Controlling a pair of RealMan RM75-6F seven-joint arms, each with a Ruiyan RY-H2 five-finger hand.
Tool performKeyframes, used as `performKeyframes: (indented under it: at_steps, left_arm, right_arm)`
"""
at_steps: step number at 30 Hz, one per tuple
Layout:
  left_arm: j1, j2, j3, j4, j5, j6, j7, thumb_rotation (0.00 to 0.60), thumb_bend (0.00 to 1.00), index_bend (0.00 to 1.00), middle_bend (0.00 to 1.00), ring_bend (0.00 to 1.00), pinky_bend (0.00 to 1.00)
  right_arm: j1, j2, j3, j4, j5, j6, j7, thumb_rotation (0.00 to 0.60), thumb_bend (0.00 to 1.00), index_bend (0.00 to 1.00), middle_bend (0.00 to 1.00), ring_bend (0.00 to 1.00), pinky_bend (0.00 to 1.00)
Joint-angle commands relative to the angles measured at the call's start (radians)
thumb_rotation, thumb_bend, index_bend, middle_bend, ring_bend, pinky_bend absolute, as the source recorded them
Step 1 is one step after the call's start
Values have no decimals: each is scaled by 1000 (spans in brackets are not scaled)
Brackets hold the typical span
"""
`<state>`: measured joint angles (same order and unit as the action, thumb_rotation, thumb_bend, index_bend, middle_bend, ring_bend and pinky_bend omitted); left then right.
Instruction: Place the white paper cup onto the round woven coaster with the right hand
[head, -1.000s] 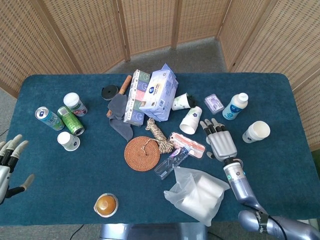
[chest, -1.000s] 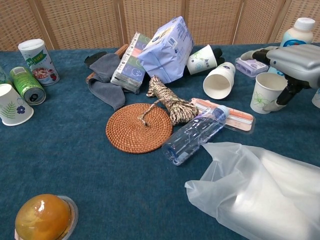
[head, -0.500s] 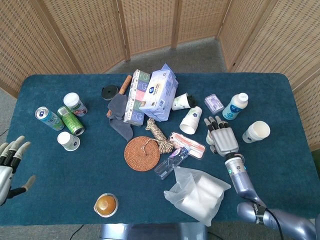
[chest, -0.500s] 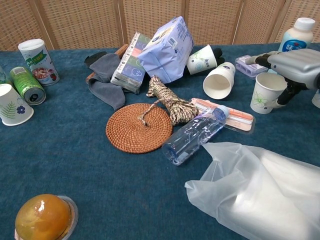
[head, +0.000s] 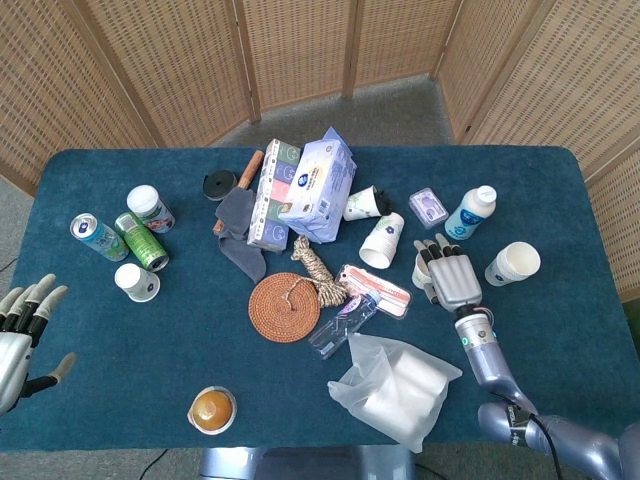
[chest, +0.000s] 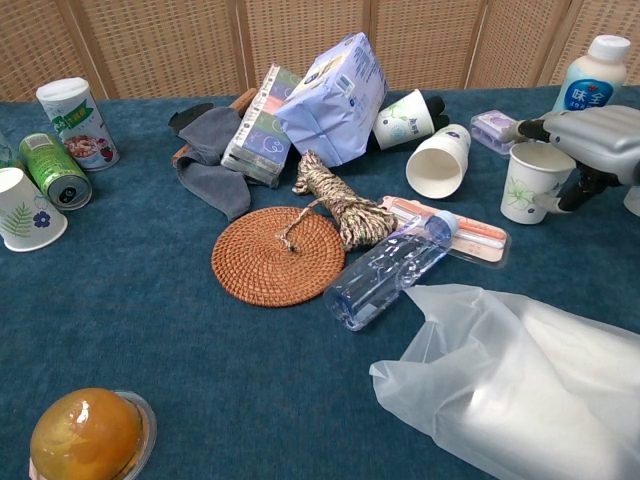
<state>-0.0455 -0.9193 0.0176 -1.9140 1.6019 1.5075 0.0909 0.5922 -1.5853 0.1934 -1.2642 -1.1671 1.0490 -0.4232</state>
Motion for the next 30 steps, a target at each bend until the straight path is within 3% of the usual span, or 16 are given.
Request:
performKeyframes:
  at_steps: [1,9,16,30]
  left_arm:
    - [0,-1,0,-1,0,-1,1,600,350,0,0,0,0]
    - [-1,-3,1,-2,-2,-4,4,600,350,0,0,0,0]
    - [-2,-3,2,-4,-4,-7,3,600,350,0,0,0,0]
    - [2,-2,3,-8,-2,-1,3,600,350,0,0,0,0]
  right_arm:
    - [-8,-10,-12,27,-27,15,38,600,449,212,318,196,298]
    - [-23,-6,-23,39,-62,41,95,600,449,250,364,225,316]
    - [-37,28,-18,-19,-92,85,108,600,459,253,366,226,316]
    - [-27,110,18,-381,-124,163,-15,600,509,246,359,226,316]
